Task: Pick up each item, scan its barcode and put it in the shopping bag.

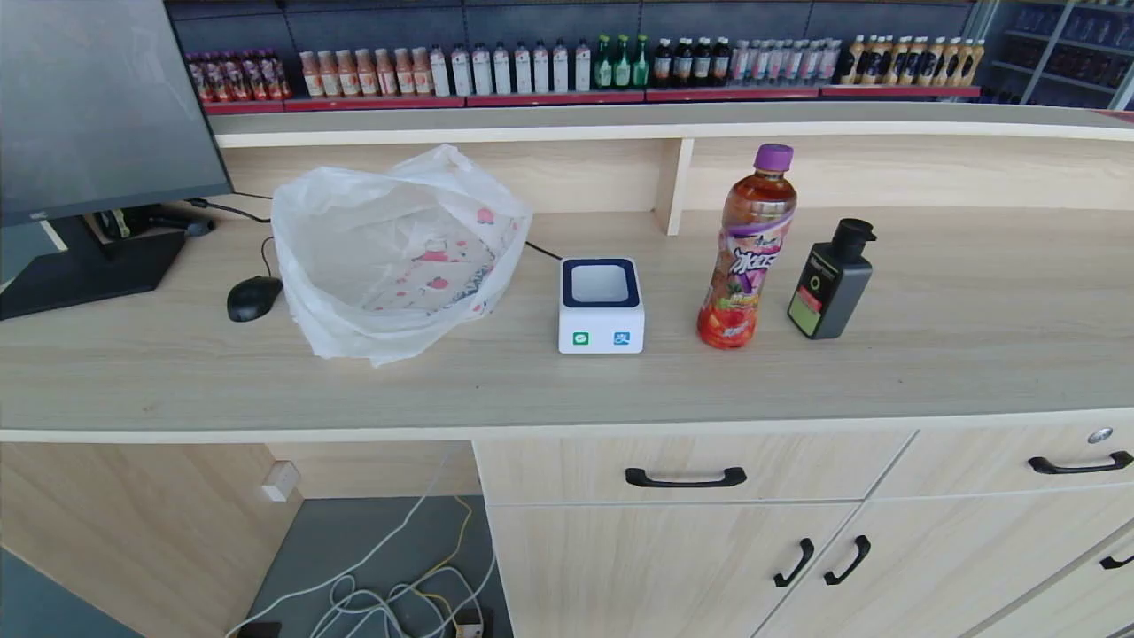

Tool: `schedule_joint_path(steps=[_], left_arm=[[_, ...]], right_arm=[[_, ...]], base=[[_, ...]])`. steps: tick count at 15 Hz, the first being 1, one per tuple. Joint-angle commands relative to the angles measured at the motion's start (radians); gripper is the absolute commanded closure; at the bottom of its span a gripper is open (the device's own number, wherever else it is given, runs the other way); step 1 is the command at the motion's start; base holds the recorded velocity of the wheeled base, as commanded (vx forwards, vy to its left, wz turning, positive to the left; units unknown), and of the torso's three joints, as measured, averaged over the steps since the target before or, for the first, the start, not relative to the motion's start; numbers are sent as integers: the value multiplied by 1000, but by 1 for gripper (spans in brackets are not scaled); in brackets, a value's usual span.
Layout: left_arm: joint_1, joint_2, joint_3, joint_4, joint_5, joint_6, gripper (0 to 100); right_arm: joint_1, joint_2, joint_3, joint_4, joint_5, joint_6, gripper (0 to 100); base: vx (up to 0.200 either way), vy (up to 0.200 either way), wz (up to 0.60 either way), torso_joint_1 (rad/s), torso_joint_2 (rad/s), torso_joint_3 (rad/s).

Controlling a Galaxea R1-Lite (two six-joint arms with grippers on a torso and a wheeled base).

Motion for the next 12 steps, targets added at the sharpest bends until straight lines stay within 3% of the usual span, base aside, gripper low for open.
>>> schedule_joint_path(steps=[1,4,7,12], left_arm=[[0,0,0,0,0,-1,0],[0,0,0,0,0,-1,0],[0,0,0,0,0,-1,0],[0,0,0,0,0,-1,0]], right_arm=[[5,55,-9,0,39,-18,0],[5,67,-6,0,111,-44,0],[8,98,1,2,112,-45,0],[97,225,-2,-3,111,-108,0]], base=[[0,0,0,0,0,0],[0,0,0,0,0,0],[0,0,0,0,0,0],[0,0,0,0,0,0]])
